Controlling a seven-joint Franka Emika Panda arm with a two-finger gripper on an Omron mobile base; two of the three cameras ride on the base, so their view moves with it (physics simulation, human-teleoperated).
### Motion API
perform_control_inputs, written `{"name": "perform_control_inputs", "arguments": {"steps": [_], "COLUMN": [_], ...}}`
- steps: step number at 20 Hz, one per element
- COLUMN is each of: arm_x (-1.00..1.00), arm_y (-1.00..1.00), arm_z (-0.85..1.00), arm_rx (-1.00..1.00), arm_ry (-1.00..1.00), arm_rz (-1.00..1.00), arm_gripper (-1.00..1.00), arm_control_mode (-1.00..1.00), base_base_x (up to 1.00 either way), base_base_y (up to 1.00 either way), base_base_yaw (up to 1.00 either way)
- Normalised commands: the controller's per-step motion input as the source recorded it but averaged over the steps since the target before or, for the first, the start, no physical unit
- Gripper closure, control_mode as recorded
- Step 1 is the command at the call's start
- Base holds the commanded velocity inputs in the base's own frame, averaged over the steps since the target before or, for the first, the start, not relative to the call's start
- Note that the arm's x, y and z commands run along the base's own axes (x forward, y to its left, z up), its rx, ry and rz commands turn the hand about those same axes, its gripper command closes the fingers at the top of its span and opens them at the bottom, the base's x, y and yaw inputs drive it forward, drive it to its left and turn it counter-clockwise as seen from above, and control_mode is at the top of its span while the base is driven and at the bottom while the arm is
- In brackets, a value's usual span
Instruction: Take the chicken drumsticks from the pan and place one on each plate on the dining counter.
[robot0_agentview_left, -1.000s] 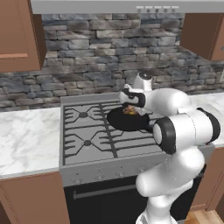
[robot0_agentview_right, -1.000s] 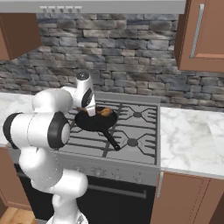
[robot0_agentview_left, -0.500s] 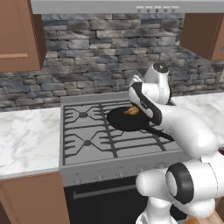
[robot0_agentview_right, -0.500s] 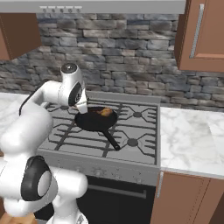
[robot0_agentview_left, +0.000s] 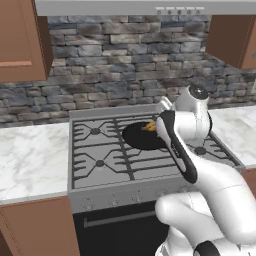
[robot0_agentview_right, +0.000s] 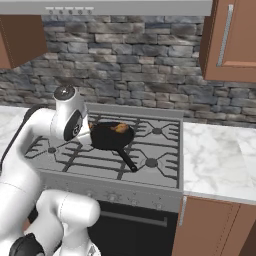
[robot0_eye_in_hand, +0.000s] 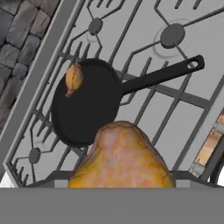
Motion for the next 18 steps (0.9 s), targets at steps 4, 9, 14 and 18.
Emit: {"name": "perform_control_inputs", "arguments": {"steps": [4, 9, 14, 18], "arm_x": [-0.19, -0.07, 0.00, 0.00], "arm_y": [0.16, 0.02, 0.00, 0.00], "arm_z": [0.00, 0.00, 0.00, 0.00], "arm_rx": [-0.06, 0.00, 0.00, 0.00], "arm_ry": [0.00, 0.00, 0.00, 0.00], "arm_rz": [0.00, -0.03, 0.00, 0.00], "arm_gripper": [1.00, 1.00, 1.00, 1.00], "arm_control_mode": [-1.00, 1.00, 1.00, 1.00], "base_base_x": [0.00, -0.44, -0.40, -0.11], "base_base_y": [0.00, 0.00, 0.00, 0.00], "base_base_yaw": [0.00, -0.34, -0.74, -0.92]}}
